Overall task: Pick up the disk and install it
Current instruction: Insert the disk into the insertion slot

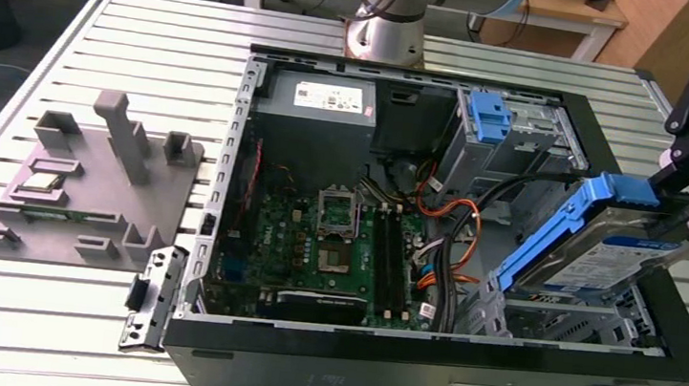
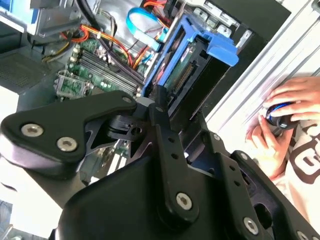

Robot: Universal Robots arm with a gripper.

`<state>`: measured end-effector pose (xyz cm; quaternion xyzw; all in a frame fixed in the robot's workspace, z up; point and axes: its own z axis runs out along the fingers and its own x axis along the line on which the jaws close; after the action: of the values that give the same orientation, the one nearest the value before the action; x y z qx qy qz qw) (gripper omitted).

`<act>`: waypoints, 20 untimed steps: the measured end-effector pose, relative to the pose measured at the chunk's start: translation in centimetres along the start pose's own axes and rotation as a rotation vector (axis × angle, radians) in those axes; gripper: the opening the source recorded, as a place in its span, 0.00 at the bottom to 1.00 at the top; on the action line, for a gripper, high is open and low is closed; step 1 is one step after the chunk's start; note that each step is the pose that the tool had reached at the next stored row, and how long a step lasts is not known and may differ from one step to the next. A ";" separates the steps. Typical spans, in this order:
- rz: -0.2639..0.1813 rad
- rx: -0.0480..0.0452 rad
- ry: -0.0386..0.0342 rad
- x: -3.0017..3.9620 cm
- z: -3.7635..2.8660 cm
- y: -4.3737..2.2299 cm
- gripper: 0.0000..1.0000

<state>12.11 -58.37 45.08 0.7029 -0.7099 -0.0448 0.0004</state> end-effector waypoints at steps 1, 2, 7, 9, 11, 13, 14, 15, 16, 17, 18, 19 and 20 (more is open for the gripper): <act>0.000 0.0000 0.0000 0.00 0.00 0.00 0.35; 0.000 0.0000 -0.0001 0.00 0.00 0.00 0.35; 0.000 -0.0001 -0.0002 0.01 0.13 -0.02 0.35; 0.000 -0.0001 -0.0001 0.01 0.16 -0.08 0.35; 0.000 0.0000 -0.0001 0.01 0.19 -0.18 0.35; 0.000 0.0000 -0.0001 0.02 0.23 -0.28 0.35; 0.000 0.0000 -0.0002 0.02 0.26 -0.29 0.35; 0.000 0.0000 -0.0002 0.02 0.34 -0.29 0.35; 0.000 0.0000 -0.0002 0.03 0.49 -0.30 0.35; 0.000 0.0000 -0.0002 0.04 0.68 -0.32 0.35; 0.000 0.0000 -0.0002 0.06 0.86 -0.34 0.35; 0.000 0.0000 -0.0003 0.07 1.04 -0.35 0.35; 0.000 0.0000 -0.0003 0.08 1.22 -0.36 0.35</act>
<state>12.39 -58.38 43.84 0.7028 -0.7100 -0.0449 0.0003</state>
